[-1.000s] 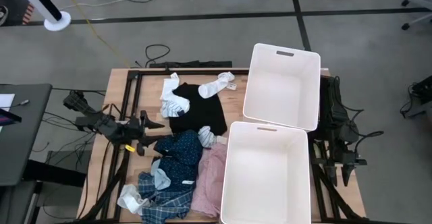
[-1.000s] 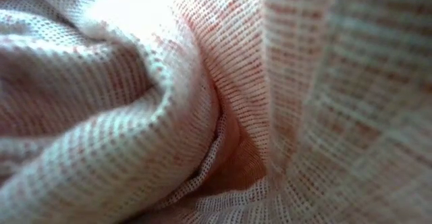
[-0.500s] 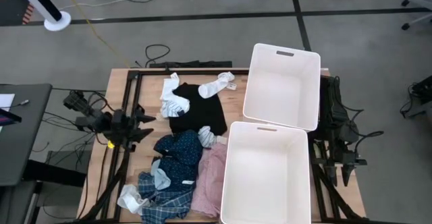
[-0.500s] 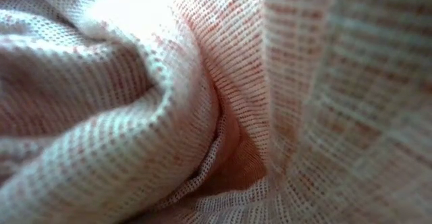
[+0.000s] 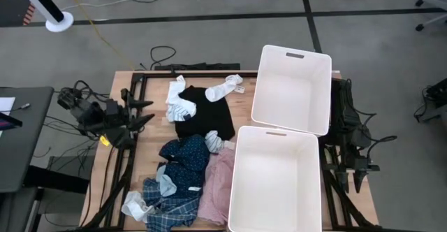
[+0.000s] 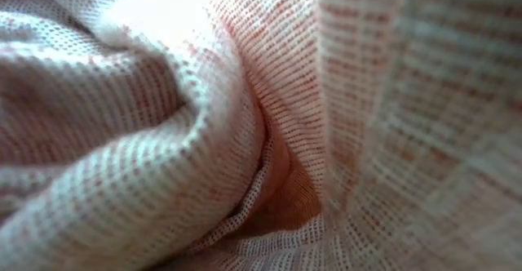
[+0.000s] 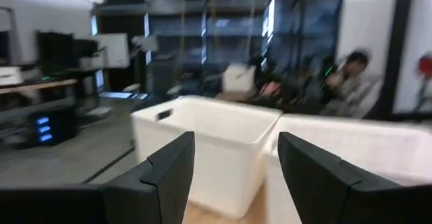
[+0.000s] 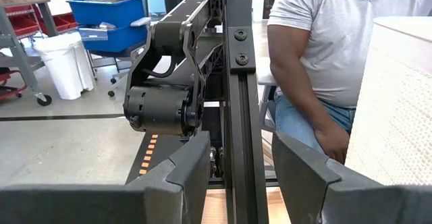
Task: Sort clothes
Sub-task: Put the left white striped sock into the bottom laundry bin
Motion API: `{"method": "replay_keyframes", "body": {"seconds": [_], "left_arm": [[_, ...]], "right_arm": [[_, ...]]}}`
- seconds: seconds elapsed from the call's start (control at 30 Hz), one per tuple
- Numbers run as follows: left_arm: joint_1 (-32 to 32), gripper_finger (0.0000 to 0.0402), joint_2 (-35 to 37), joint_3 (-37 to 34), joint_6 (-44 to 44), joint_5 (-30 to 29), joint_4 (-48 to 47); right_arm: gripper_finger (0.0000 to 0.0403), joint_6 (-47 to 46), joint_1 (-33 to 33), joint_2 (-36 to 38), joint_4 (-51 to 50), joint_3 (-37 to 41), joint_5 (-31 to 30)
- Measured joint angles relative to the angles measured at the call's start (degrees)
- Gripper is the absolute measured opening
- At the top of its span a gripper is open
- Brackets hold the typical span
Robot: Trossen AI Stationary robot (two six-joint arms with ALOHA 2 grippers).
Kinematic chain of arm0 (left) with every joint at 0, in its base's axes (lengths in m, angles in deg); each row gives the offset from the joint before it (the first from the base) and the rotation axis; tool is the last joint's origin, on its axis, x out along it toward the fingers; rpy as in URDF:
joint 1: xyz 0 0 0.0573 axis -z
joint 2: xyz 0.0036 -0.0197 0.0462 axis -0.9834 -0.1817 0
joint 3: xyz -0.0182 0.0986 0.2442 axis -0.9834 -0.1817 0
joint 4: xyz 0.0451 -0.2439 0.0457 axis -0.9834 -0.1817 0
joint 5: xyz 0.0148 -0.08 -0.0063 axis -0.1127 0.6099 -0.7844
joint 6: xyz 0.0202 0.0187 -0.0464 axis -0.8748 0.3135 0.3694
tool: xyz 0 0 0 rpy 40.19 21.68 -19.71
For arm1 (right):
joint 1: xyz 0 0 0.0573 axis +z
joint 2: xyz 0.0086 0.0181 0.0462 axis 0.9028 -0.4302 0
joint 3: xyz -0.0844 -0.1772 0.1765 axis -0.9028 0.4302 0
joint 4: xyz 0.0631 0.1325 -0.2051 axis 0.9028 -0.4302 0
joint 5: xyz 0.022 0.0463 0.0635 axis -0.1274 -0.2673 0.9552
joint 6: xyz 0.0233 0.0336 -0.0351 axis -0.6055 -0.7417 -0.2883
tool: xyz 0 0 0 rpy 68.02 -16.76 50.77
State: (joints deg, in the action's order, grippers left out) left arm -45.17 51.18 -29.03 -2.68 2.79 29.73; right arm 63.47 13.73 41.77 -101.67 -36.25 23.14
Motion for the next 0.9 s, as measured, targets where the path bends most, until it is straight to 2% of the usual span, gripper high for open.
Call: {"method": "replay_keyframes", "body": {"seconds": [0.27, 0.43, 0.53, 0.73, 0.9], "left_arm": [[-0.12, 0.0209, -17.05, 15.57, 6.61, -11.16, -22.00], [-4.25, 0.0209, -26.73, 21.98, 12.96, -11.78, -33.16], [-8.80, 0.0209, -31.38, 23.12, 16.28, -8.73, -37.23], [-20.44, 0.0209, -39.02, 22.45, 19.17, 4.81, -41.09], [-29.29, 0.0209, -44.49, 22.45, 18.54, 9.74, -43.55]], "right_arm": [[0.0177, 0.02, -0.02, 0.00, 0.00, 0.00, 0.00], [0.0177, 0.00, -0.02, 0.00, -0.02, 0.02, 0.02], [0.0177, 0.00, -0.02, -0.02, 0.00, 0.02, 0.02], [0.0177, 0.02, -0.01, -0.02, 0.00, 0.02, 0.02], [0.0177, 0.02, -0.01, -0.02, 0.00, 0.02, 0.00]]}}
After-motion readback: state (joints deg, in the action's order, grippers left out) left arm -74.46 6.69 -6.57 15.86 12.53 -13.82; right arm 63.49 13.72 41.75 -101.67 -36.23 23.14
